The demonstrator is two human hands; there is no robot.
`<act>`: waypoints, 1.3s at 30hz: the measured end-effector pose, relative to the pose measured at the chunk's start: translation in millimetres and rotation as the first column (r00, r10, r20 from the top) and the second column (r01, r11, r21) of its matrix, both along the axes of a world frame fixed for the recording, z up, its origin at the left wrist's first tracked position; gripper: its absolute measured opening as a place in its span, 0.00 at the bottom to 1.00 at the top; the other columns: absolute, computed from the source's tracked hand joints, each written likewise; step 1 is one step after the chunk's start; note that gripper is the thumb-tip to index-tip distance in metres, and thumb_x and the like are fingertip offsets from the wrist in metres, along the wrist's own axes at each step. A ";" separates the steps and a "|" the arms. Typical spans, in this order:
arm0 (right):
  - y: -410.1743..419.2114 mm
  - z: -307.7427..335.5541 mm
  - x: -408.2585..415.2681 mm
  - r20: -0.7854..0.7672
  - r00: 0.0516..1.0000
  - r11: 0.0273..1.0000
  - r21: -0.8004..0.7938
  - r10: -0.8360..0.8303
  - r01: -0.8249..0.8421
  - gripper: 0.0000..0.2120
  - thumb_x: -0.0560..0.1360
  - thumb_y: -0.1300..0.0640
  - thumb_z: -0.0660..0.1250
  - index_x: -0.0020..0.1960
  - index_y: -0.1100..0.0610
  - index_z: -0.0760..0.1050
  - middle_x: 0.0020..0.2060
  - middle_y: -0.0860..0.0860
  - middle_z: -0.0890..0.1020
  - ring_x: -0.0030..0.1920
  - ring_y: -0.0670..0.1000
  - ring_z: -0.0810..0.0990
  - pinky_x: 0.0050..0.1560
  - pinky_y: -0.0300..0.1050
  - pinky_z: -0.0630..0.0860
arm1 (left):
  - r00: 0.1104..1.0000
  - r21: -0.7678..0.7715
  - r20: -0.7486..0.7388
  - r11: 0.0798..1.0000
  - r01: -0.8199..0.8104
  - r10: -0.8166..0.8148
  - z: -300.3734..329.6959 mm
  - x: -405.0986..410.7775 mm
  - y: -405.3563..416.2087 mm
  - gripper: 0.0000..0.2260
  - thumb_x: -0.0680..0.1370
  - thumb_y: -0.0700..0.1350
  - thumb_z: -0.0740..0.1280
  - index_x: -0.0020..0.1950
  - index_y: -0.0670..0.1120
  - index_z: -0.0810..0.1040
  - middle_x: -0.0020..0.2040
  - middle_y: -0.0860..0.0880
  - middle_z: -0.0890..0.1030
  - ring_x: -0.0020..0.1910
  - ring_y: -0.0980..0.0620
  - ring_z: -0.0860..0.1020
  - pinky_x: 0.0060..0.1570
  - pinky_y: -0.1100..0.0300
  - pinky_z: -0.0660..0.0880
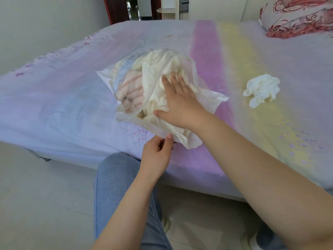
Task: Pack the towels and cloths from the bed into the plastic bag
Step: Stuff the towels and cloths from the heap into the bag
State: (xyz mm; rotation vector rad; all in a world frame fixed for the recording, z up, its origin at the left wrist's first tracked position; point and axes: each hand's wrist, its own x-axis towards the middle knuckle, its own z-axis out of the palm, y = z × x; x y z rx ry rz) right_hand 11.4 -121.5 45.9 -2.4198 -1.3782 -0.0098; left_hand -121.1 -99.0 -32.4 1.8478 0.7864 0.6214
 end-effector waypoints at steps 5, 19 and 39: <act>-33.4 -13.7 -32.6 0.222 0.972 0.991 0.124 -0.079 0.052 0.28 0.79 0.52 0.58 0.76 0.56 0.54 0.70 0.58 0.62 0.67 0.60 0.64 0.64 0.49 0.66 | 0.998 -0.024 0.058 0.999 -0.031 0.032 0.7 8.1 -1.8 0.16 0.78 0.45 0.64 0.35 0.36 0.73 0.32 0.37 0.75 0.33 0.51 0.71 0.39 0.57 0.68; 6.9 -37.8 28.8 -0.041 0.999 1.000 -0.016 -0.002 0.002 0.25 0.80 0.58 0.53 0.76 0.57 0.53 0.73 0.54 0.64 0.64 0.58 0.72 0.50 0.52 0.72 | 0.997 -0.025 0.080 1.000 0.017 -0.015 -7.8 3.0 -8.3 0.15 0.80 0.49 0.63 0.41 0.39 0.79 0.32 0.47 0.77 0.35 0.52 0.76 0.45 0.52 0.75; -121.5 -109.1 223.0 -0.715 0.546 0.570 0.251 -0.436 0.783 0.17 0.73 0.64 0.62 0.59 0.55 0.78 0.72 0.55 0.54 0.61 0.51 0.72 0.56 0.43 0.74 | 0.889 0.012 -0.210 0.908 0.419 -0.407 -20.4 56.9 -71.3 0.04 0.78 0.52 0.61 0.45 0.55 0.74 0.34 0.56 0.82 0.35 0.55 0.81 0.49 0.49 0.79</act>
